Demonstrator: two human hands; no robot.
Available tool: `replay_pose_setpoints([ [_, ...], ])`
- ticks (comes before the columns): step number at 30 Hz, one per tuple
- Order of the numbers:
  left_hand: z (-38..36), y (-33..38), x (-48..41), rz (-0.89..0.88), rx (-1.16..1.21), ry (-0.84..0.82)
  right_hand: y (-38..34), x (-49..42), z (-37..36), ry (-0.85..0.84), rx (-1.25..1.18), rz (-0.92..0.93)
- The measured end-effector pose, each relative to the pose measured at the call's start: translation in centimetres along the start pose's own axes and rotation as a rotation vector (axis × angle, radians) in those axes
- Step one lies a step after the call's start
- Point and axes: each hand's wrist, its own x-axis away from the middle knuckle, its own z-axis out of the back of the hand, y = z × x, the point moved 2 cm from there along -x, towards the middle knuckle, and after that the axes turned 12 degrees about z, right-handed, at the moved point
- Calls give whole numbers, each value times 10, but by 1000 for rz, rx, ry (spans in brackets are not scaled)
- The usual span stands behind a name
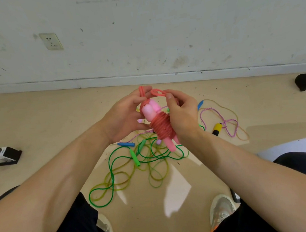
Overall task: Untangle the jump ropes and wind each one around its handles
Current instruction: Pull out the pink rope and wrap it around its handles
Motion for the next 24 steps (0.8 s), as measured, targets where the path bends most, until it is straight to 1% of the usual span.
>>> replay_pose_setpoints([
  [3, 4, 3, 2, 26, -61, -4, -1, -1, 0, -27, 20, 27],
  [8, 4, 11, 14, 14, -310, -33, -5, -5, 5, -99, 116, 105],
  [12, 6, 19, 24, 30, -457, -41, -9, -7, 7, -152, 111, 152],
  [15, 5, 24, 31, 37, -579, -47, -7, -10, 7, -148, 118, 161],
  [17, 8, 25, 32, 38, -622, -34, -6, -12, 8, -133, 132, 159],
  [20, 12, 27, 34, 45, -660, 8, -8, -14, 8, -180, 110, 181],
  [22, 15, 27, 35, 59, -668, -25, -10, -13, 9, -224, 68, 172],
  [24, 20, 26, 36, 67, -638, -92, -12, -13, 10, -271, 36, 146],
])
